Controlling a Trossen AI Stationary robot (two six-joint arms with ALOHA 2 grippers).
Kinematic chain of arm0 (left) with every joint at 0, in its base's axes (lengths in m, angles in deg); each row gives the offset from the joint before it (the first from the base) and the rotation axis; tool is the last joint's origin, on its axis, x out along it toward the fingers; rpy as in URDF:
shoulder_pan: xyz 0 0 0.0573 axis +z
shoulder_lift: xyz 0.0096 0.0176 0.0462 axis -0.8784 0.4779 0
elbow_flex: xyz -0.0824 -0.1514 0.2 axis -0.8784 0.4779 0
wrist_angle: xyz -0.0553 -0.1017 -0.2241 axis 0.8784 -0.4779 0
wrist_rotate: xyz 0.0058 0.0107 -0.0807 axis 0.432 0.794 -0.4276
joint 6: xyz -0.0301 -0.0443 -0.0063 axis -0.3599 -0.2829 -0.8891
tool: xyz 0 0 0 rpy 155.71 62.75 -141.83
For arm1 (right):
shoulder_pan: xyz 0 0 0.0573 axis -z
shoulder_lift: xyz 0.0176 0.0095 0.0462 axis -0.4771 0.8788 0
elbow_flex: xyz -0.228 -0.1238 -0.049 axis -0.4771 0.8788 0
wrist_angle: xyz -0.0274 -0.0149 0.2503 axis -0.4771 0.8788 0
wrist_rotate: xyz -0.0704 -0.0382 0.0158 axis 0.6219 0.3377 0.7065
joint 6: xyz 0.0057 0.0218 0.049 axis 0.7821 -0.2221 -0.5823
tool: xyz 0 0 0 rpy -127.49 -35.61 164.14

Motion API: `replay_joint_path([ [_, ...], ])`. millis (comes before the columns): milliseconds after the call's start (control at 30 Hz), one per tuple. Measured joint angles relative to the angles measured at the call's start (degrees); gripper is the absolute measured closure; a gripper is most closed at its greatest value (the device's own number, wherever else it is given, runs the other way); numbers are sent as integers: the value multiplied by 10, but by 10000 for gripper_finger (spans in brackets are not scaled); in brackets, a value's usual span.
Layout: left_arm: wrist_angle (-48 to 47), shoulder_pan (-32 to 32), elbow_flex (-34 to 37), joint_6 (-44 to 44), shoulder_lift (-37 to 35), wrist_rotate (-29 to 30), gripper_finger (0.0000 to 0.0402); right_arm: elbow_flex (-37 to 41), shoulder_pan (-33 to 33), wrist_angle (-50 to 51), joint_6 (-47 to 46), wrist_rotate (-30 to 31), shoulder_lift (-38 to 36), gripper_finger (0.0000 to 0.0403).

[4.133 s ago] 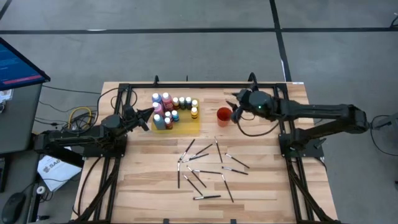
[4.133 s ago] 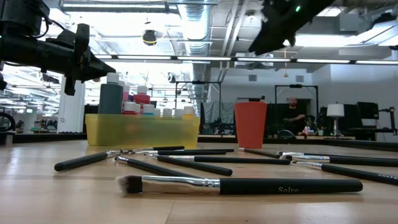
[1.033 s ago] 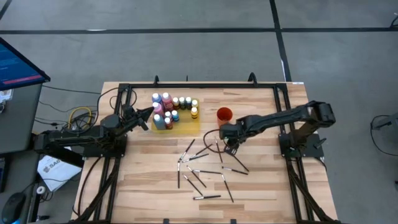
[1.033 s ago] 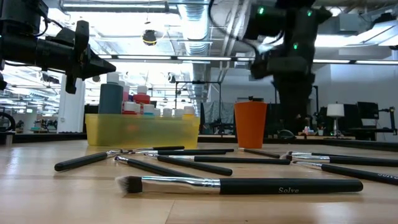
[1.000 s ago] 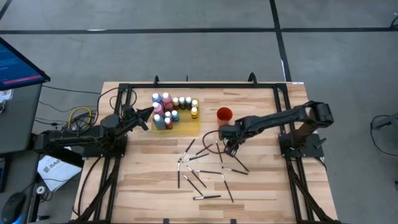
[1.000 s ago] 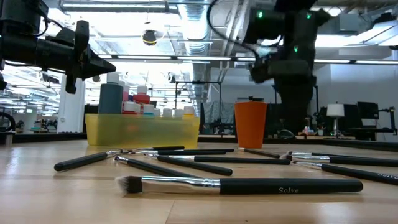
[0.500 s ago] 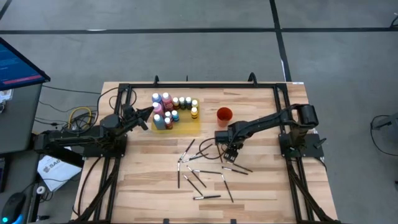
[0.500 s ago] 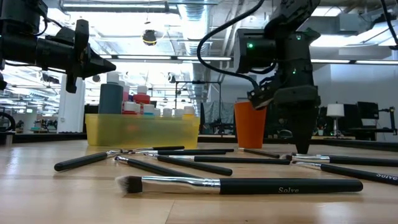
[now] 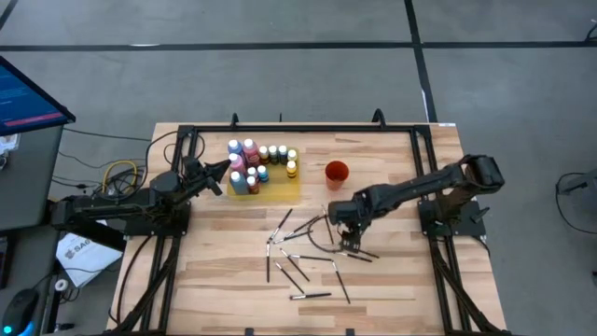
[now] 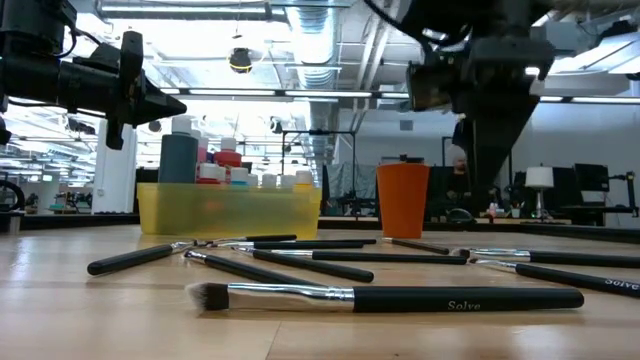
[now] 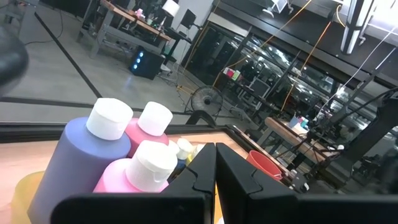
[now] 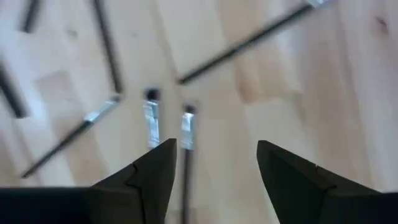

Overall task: Pick & Place Paint Supplies
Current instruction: Put the silver paint brush into the orange cup

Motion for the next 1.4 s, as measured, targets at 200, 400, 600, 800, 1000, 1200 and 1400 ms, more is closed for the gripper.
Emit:
replay_joint_path([
  [200, 1, 0, 0, 0, 0, 0, 400, -10, -23, -8, -4, 2, 45, 199],
  [400, 3, 0, 0, 0, 0, 0, 400, -48, -29, -3, 10, 1, 102, 212],
  [600, 4, 0, 0, 0, 0, 0, 400, -80, -28, 11, 29, 3, 140, 212],
  [800, 4, 0, 0, 0, 0, 0, 400, -82, -27, 16, 37, 8, 165, 213],
  [1000, 4, 0, 0, 0, 0, 0, 400, -84, -29, 19, 38, 31, 183, 220],
  [1200, 4, 0, 0, 0, 0, 0, 400, -84, -34, 15, 35, 56, 186, 301],
  [1400, 5, 0, 0, 0, 0, 0, 400, -83, -32, 14, 40, 64, 187, 394],
])
